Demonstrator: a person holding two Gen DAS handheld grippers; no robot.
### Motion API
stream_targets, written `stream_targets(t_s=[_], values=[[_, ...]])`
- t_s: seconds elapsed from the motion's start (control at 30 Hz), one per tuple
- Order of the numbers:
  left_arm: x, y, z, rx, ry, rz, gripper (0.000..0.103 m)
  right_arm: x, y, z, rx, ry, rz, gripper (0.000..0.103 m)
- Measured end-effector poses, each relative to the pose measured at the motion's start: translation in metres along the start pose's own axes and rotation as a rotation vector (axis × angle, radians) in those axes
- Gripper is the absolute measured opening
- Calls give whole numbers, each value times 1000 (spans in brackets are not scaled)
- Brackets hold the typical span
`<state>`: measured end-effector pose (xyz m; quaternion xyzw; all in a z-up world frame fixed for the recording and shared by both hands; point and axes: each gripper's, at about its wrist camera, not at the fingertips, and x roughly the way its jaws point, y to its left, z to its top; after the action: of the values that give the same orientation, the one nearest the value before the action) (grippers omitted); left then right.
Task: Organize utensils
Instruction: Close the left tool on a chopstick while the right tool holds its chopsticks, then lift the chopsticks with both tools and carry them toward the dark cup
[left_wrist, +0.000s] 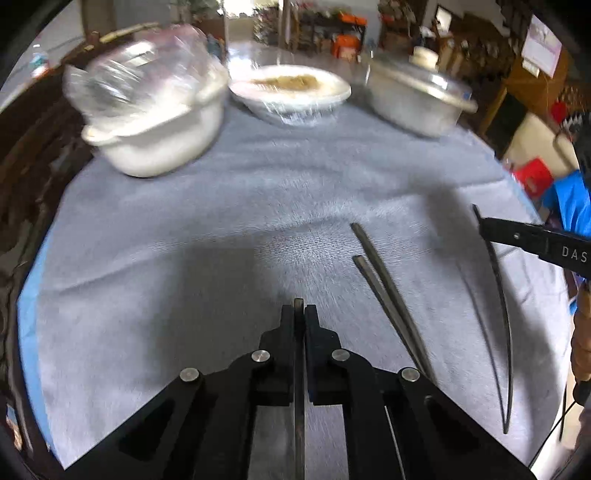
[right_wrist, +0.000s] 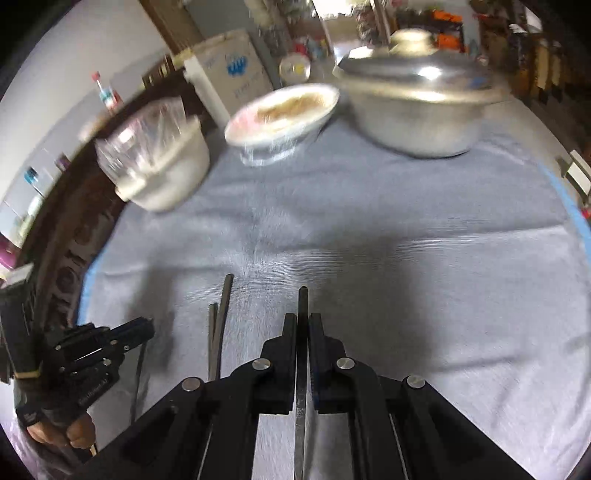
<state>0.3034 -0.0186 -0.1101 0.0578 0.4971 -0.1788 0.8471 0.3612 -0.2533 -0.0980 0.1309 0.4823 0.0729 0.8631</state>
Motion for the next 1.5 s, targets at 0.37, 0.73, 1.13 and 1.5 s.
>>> stream_targets(t_s=[0.37,0.73,1.13,1.5], values=[[-138,-23,-65,-56,-326,80,5,-167,-2,-83,45,-384,44,6],[-248,-58,-141,-136,-636,93,5,-281,46,-182,9,-740,-50,6],[-288,-64,-171,-194,-707,36,5,-319,72,-225,3,-868,-61,6],[-325,-72,-179,-217,-781,9,5,-341,81,-240,-1,-962,-13,6]])
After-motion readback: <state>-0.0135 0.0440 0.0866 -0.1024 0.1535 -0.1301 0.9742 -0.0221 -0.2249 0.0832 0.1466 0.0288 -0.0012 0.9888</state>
